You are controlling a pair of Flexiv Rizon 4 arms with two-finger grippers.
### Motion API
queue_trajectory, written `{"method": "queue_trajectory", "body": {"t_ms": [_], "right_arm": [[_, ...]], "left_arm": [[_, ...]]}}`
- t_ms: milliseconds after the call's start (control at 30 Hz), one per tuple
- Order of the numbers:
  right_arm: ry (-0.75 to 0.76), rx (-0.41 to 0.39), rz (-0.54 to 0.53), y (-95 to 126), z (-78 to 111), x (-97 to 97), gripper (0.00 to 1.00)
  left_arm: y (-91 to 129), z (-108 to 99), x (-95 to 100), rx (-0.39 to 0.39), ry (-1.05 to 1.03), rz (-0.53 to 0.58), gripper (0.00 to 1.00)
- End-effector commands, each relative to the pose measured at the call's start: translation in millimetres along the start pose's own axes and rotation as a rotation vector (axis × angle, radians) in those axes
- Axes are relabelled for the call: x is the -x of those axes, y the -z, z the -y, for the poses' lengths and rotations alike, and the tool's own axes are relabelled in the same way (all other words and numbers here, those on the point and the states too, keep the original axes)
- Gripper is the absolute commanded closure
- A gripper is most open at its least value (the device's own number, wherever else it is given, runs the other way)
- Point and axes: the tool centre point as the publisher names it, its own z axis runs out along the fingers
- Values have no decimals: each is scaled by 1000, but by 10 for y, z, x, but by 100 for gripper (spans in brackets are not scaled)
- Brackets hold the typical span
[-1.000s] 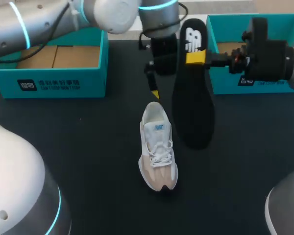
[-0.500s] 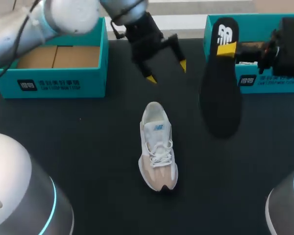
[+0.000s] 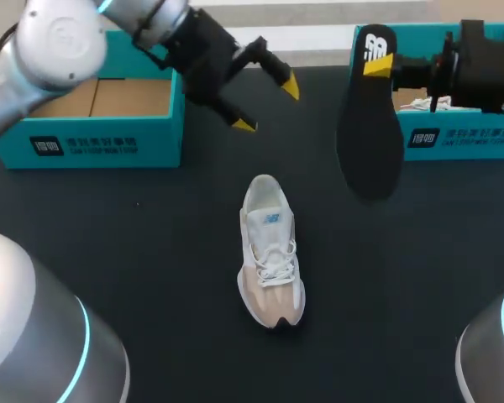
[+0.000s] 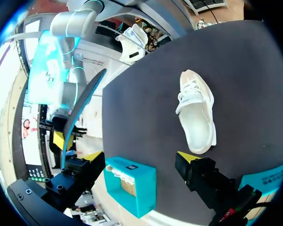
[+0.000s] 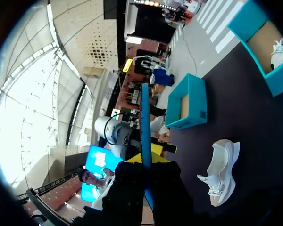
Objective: Take the shoe out of the shoebox, open the shoe tongue, remove and reinsert the insole, then place the shoe into the shoebox
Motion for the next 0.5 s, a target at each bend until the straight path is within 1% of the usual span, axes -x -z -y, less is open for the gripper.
{"method": "queue_trajectory", "body": {"t_ms": [33, 67, 133, 500], "right_arm": [[-94, -24, 83, -226, -403, 80, 100], [-117, 19, 102, -220, -424, 120, 100], [-117, 19, 102, -220, -424, 120, 100], [-117, 19, 102, -220, -424, 120, 100]], "left_arm": [[162, 168, -69, 25, -25, 202, 0], [189, 194, -52, 26, -30, 202, 0], [237, 235, -30, 16, -68, 182, 0], [237, 235, -30, 16, -68, 182, 0]]}}
